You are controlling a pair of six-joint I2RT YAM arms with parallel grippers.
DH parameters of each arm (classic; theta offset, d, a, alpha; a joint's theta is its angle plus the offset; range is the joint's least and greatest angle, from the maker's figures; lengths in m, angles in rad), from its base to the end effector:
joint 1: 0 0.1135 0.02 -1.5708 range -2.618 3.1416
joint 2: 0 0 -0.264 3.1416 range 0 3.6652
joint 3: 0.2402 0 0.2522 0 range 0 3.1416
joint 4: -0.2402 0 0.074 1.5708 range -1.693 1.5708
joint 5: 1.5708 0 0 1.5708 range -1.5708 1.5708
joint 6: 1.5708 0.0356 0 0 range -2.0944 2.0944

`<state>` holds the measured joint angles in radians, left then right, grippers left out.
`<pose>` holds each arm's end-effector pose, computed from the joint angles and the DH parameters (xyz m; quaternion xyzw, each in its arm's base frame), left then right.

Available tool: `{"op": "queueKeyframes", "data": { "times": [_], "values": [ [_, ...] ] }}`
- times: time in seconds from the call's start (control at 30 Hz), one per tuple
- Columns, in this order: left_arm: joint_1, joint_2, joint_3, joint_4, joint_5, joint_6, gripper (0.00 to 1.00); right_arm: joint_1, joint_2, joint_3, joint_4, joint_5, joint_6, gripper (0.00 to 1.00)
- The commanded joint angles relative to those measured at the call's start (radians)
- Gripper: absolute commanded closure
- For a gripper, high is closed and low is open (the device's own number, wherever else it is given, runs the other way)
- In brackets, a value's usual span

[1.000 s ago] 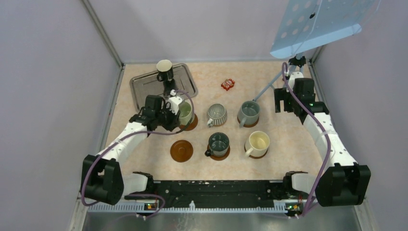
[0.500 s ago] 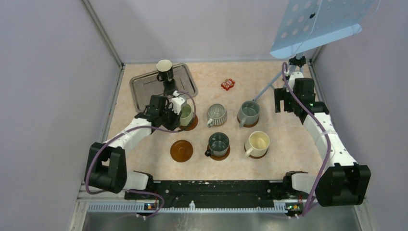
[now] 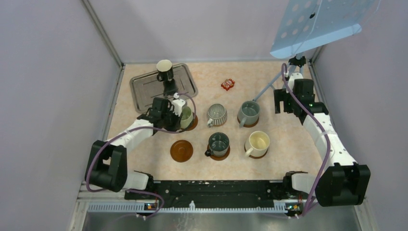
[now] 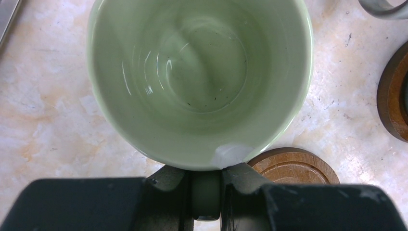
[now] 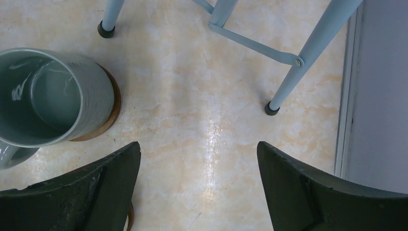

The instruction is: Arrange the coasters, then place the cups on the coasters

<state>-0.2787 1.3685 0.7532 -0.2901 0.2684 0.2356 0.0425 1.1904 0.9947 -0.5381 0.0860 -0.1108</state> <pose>0.2555 -0.0829 0.1945 0.2805 0.8948 -0.1334 0.3209 0.2551 0.0078 0.2965 -0.0525 0.9115 -0.0531 0.4044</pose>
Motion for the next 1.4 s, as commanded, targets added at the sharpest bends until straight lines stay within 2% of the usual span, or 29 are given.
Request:
{"op": "queueKeyframes", "data": {
  "times": [0.0,0.5,0.67,0.93,1.17,1.37],
  "values": [
    [-0.008,0.000,0.002,0.107,-0.024,-0.017,1.00,-0.006,-0.012,0.006,0.034,0.008,0.016,0.11],
    [-0.029,0.008,0.003,0.108,-0.029,-0.010,0.98,-0.005,-0.021,0.001,0.029,0.015,0.013,0.11],
    [-0.032,-0.002,-0.002,0.078,-0.018,0.001,0.72,-0.005,-0.024,-0.006,0.031,0.013,0.015,0.11],
    [-0.034,-0.029,0.012,0.001,0.002,0.020,0.48,-0.005,-0.030,-0.014,0.036,0.011,0.017,0.11],
    [-0.033,-0.049,0.035,-0.077,0.028,0.037,0.43,-0.005,-0.031,-0.021,0.042,0.008,0.019,0.11],
    [-0.033,-0.068,0.084,-0.119,-0.008,0.008,0.29,-0.005,-0.036,-0.026,0.041,0.006,0.019,0.11]
  ]
}}
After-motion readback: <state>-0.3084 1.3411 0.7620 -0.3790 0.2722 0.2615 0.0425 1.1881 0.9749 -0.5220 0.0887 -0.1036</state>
